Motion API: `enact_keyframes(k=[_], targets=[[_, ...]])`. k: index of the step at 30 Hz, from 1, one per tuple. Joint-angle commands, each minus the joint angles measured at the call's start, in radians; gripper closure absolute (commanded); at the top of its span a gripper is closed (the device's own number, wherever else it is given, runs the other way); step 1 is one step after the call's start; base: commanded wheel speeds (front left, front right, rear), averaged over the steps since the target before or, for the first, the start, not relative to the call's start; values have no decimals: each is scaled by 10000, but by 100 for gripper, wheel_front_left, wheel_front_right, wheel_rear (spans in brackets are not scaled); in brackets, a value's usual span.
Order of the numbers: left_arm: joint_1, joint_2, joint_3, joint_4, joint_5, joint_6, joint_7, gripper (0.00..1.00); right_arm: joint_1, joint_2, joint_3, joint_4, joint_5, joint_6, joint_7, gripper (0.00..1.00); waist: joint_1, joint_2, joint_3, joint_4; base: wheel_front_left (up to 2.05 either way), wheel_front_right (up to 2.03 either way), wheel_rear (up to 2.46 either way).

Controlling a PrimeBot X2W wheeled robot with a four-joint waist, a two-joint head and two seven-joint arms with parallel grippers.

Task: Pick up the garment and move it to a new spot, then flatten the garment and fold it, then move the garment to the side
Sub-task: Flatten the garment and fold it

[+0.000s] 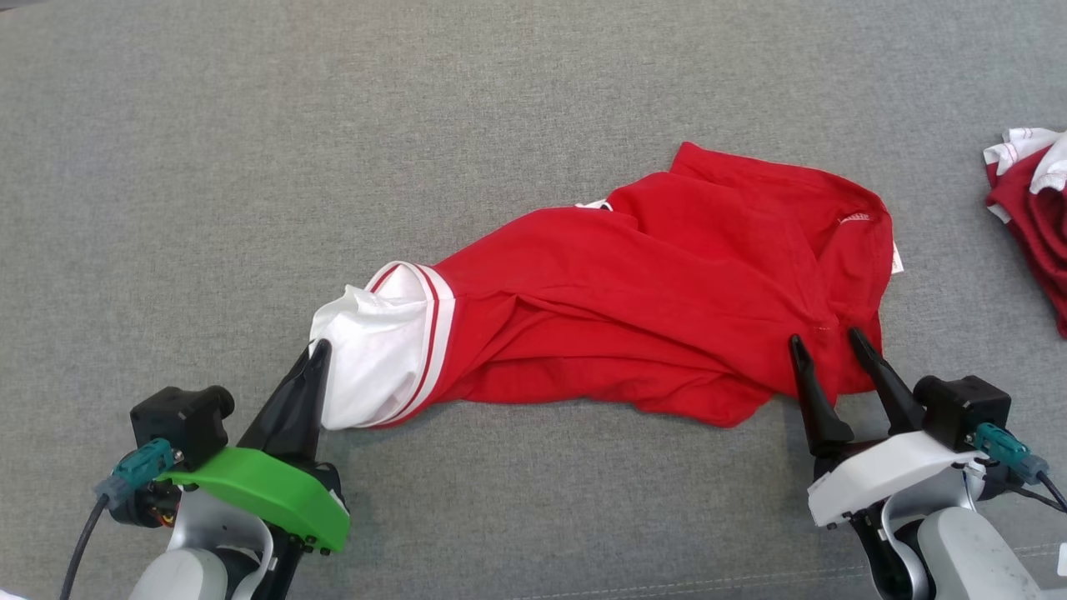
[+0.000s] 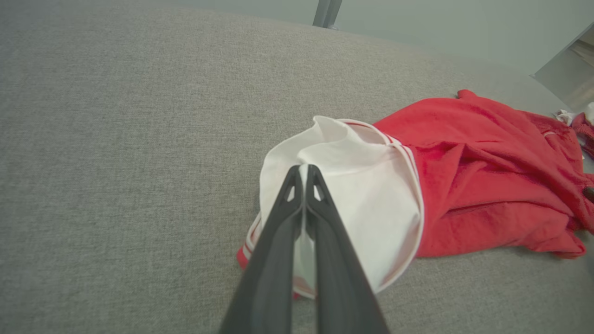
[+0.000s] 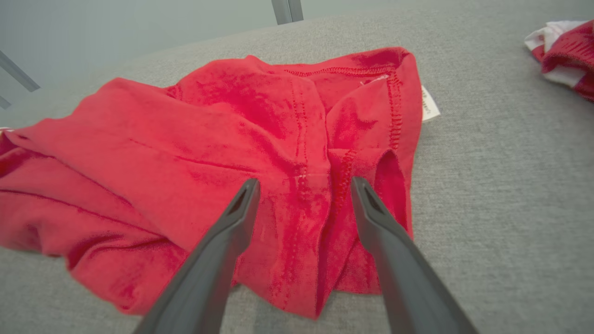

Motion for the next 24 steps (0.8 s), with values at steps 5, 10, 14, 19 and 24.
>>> enact_keyframes(k=[5, 10, 14, 19, 24], targets=[[-191, -38, -35, 83, 31, -21, -133, 100, -454, -175, 280, 454, 254, -4, -166, 82, 0, 0, 99, 129, 0, 0, 0], [-304, -62, 87, -41, 156, -10, -625, 100, -563, -289, 393, 286, 305, -4, -400, 100, 0, 0, 102, 165, 0, 0, 0], [-530, 16, 326, -351, 308, 57, -1138, 100, -803, -443, 189, -378, 78, -4, -621, 100, 0, 0, 28, 128, 0, 0, 0], [-1227, 381, 803, -940, 854, 256, -1849, 100, -1459, -906, -100, -1526, -248, -4, -448, 100, 0, 0, -128, 46, 0, 0, 0], [-2645, 912, 1186, -1706, 1543, 375, -2124, 100, -2706, -1537, -344, -2868, -405, -4, 180, 100, 0, 0, -351, 8, 0, 0, 0]])
